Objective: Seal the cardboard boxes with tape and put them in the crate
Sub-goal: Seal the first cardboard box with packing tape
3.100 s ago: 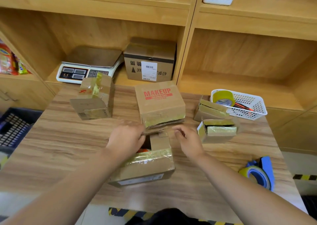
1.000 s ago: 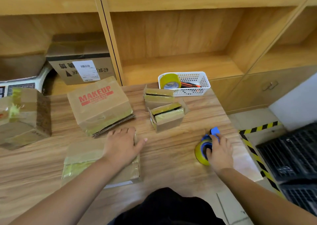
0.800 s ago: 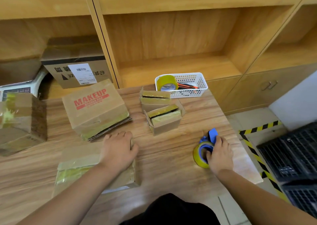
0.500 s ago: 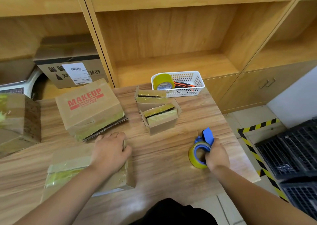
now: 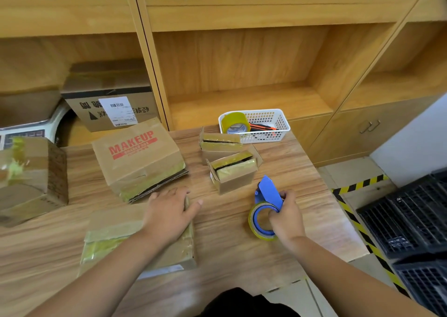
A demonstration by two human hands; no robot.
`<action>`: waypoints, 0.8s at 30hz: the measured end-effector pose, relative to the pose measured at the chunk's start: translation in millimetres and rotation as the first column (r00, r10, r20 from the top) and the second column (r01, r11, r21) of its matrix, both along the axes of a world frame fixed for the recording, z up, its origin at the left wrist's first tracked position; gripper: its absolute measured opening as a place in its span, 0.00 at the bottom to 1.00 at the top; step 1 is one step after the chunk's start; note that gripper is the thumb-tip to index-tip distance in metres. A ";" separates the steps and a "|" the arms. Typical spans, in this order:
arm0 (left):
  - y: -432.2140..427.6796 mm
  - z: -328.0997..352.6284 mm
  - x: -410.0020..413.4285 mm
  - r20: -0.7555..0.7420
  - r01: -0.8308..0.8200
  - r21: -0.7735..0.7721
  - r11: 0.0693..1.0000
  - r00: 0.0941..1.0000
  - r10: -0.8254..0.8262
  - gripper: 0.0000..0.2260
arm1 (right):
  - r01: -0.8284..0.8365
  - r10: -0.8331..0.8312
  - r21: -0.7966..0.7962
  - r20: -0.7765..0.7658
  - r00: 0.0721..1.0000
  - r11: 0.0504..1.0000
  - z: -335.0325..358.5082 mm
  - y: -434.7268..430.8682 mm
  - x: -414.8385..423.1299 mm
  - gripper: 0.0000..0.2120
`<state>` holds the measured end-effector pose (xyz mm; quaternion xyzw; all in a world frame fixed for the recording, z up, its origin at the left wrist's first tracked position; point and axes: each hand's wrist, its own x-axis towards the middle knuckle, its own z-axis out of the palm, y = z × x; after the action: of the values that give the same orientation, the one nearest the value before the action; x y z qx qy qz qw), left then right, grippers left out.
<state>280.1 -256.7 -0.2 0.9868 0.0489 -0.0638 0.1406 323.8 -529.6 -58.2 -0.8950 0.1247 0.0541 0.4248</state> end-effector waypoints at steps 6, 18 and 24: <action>5.6 33.1 -5.9 0.086 -0.018 -0.396 0.918 0.995 0.056 0.15 | -0.156 0.112 0.173 0.242 0.964 0.972 33.7 41.8 -21.3 0.35; 34.3 88.9 -16.5 -0.174 -0.269 -0.888 0.372 0.947 0.271 0.09 | -0.442 0.429 -0.165 0.672 0.604 0.882 92.6 113.7 -32.7 0.27; 48.6 95.6 -18.3 -0.151 -0.252 -0.909 0.331 0.941 0.302 0.07 | -0.475 0.507 -0.272 0.711 0.487 0.837 113.0 127.2 -37.5 0.26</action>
<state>261.8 -208.1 95.4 0.7202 0.1690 -0.0331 0.6720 286.4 -402.4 54.9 -0.8380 -0.3243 -0.2096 0.3856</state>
